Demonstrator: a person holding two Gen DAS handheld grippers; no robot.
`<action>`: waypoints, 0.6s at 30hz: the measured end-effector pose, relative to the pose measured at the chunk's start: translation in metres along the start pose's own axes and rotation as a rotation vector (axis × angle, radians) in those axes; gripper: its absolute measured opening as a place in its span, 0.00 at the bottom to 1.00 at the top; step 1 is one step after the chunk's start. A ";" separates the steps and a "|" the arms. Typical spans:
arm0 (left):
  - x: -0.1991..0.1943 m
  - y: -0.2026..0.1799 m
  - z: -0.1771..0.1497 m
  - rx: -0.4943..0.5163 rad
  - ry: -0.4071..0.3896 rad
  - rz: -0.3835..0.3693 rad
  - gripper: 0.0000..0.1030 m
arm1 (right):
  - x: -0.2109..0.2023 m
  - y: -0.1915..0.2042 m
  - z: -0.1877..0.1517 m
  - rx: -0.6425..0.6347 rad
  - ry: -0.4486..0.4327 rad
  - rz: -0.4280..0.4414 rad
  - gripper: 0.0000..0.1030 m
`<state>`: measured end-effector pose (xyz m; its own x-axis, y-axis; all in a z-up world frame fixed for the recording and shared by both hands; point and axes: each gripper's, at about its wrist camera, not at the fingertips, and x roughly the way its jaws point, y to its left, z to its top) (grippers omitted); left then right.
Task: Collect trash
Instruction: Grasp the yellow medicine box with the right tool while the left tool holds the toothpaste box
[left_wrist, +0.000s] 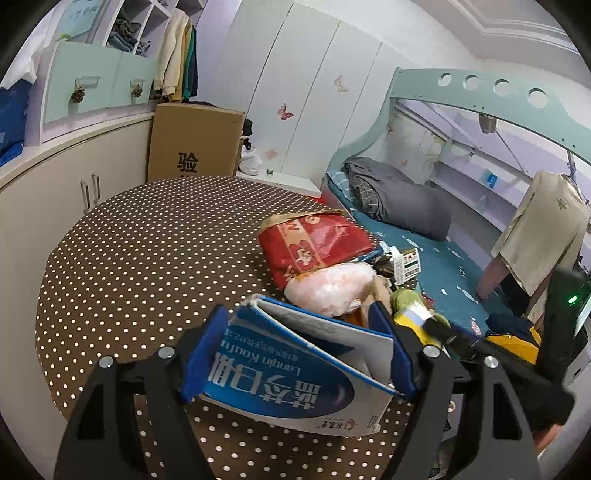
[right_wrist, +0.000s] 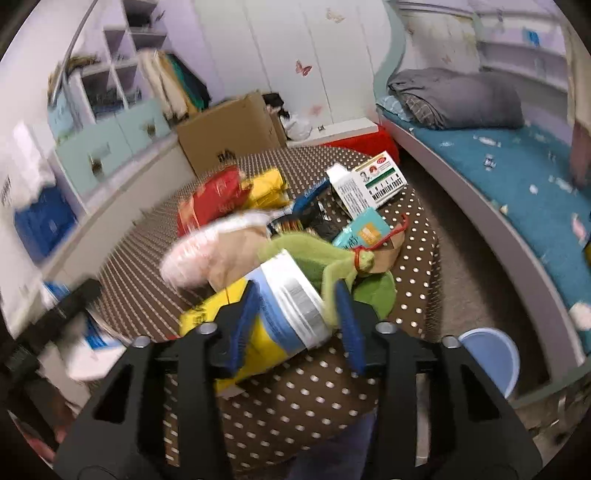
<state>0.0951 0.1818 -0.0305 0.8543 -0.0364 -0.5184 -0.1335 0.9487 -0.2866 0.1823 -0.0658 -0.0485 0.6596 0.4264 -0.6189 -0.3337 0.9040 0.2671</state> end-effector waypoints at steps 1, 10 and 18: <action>0.000 -0.001 0.000 0.002 -0.002 -0.001 0.74 | 0.003 0.000 -0.002 0.008 0.014 -0.009 0.93; -0.002 0.003 0.000 -0.001 -0.001 0.022 0.74 | 0.022 0.002 -0.015 0.190 0.061 0.098 0.93; -0.006 0.006 0.000 0.000 -0.012 0.017 0.74 | 0.006 0.011 -0.021 0.153 -0.013 0.127 0.59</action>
<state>0.0894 0.1873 -0.0290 0.8581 -0.0161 -0.5132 -0.1482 0.9493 -0.2774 0.1684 -0.0535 -0.0649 0.6279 0.5367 -0.5636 -0.3093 0.8366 0.4521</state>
